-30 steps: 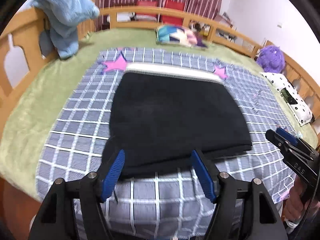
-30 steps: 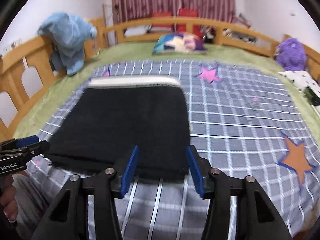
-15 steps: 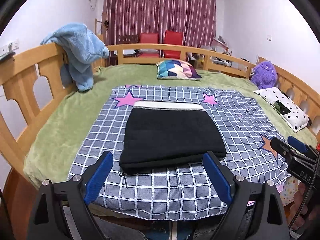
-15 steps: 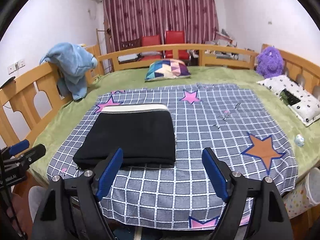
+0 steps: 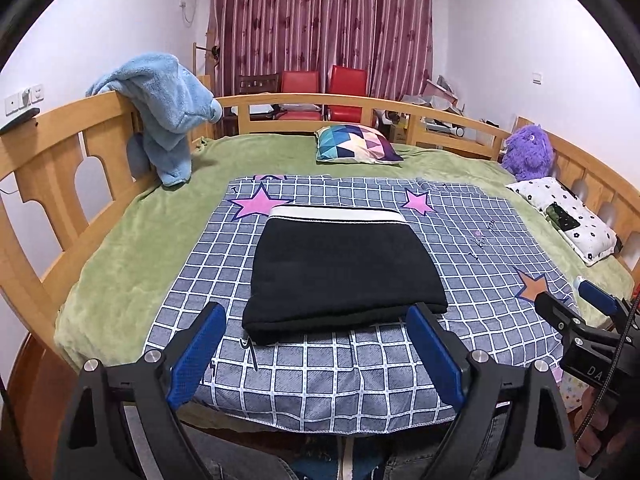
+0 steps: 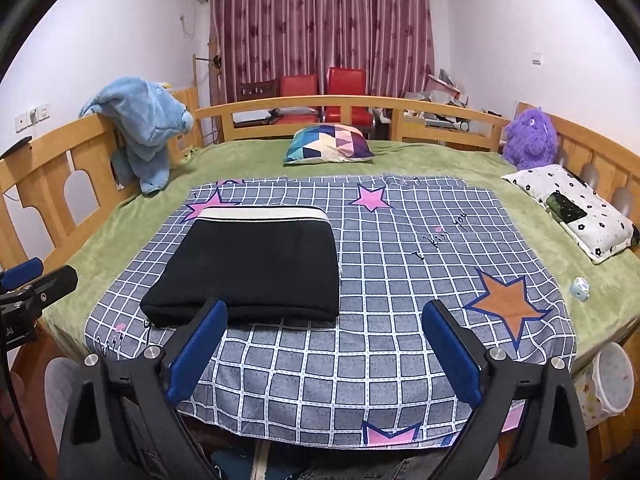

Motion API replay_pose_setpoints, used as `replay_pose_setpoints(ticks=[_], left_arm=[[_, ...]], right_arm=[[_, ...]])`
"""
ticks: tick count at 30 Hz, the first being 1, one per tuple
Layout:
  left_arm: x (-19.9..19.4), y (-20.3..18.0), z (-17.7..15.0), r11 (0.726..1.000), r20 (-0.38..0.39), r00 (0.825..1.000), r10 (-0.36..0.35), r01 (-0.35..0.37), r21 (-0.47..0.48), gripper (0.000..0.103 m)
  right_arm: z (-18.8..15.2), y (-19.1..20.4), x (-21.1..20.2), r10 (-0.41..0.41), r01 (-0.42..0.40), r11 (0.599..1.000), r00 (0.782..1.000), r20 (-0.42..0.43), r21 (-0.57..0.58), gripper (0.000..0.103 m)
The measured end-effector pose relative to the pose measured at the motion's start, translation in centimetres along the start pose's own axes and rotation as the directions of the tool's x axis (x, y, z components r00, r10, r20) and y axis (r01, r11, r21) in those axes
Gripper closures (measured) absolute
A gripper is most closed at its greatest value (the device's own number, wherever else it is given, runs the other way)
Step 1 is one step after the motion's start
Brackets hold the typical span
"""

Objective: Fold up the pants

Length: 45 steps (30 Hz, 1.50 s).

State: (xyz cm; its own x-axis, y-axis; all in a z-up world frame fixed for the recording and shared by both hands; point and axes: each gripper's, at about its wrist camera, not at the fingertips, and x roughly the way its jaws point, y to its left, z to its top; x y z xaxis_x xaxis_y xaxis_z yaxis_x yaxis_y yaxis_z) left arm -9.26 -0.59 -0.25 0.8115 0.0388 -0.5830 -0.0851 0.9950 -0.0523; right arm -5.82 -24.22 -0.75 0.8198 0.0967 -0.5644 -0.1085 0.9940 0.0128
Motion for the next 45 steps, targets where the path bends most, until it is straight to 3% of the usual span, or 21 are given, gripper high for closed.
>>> replay_pose_setpoints(ticks=[45], left_arm=[[1.0, -1.0, -0.4, 1.0, -0.033, 0.999, 0.001, 0.0, 0.02, 0.011]], right_arm=[[-0.4, -0.8, -0.2, -0.015, 0.015, 1.0, 1.0, -0.007, 0.02, 0.006]])
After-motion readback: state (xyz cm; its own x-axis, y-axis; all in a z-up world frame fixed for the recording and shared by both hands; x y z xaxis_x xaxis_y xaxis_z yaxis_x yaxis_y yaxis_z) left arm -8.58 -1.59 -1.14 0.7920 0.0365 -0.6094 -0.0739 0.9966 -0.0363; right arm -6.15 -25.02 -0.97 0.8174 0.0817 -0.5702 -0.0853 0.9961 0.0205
